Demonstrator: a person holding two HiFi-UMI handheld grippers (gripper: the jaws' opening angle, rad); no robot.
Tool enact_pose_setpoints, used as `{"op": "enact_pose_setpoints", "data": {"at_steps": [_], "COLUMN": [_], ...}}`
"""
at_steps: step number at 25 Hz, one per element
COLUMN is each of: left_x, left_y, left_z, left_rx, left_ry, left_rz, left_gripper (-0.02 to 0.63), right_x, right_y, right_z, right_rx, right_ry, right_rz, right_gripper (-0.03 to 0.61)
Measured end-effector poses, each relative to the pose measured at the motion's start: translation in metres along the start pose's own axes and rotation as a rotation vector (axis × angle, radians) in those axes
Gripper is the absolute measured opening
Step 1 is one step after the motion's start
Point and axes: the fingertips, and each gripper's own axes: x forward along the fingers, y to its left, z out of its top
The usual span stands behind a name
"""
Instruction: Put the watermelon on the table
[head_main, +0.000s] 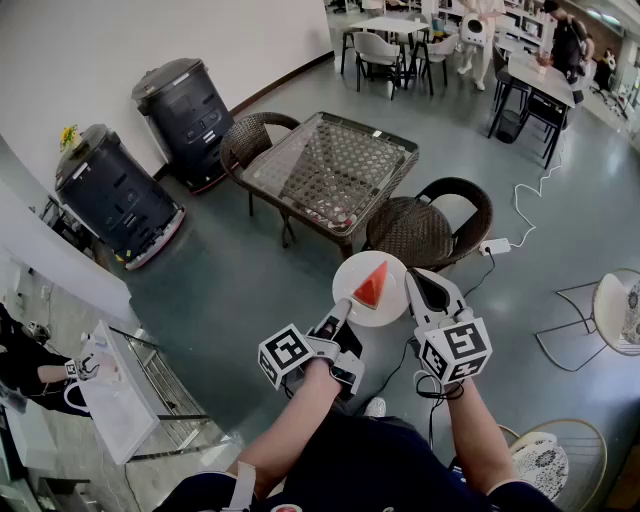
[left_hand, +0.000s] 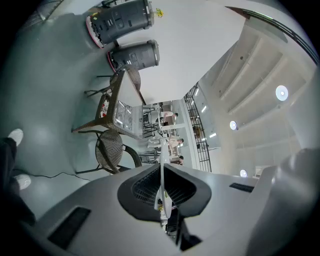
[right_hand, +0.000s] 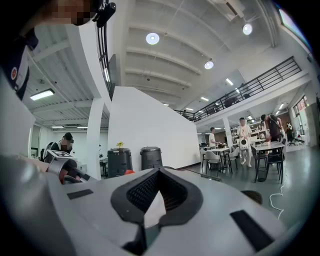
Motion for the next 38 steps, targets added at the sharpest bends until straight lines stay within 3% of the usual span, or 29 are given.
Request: {"op": "enact_pose_setpoints", "data": {"at_steps": [24, 38], "left_x": [0.018, 0.065], "left_y": [0.003, 0.017], "left_z": [0.002, 0.034], "left_rx": [0.036, 0.020], "left_ry": [-0.019, -0.040], "left_rz": [0.016, 0.038], "left_gripper": [0.015, 0.015], "right_x": [0.006, 0.053], "right_y": [-0.021, -0.062], "right_z": [-0.006, -0.015], "right_rx": [0.021, 0.032], "right_ry": [0.002, 0.017], "right_rz": [0.014, 0.005], "right_gripper": [0.002, 0.002]}}
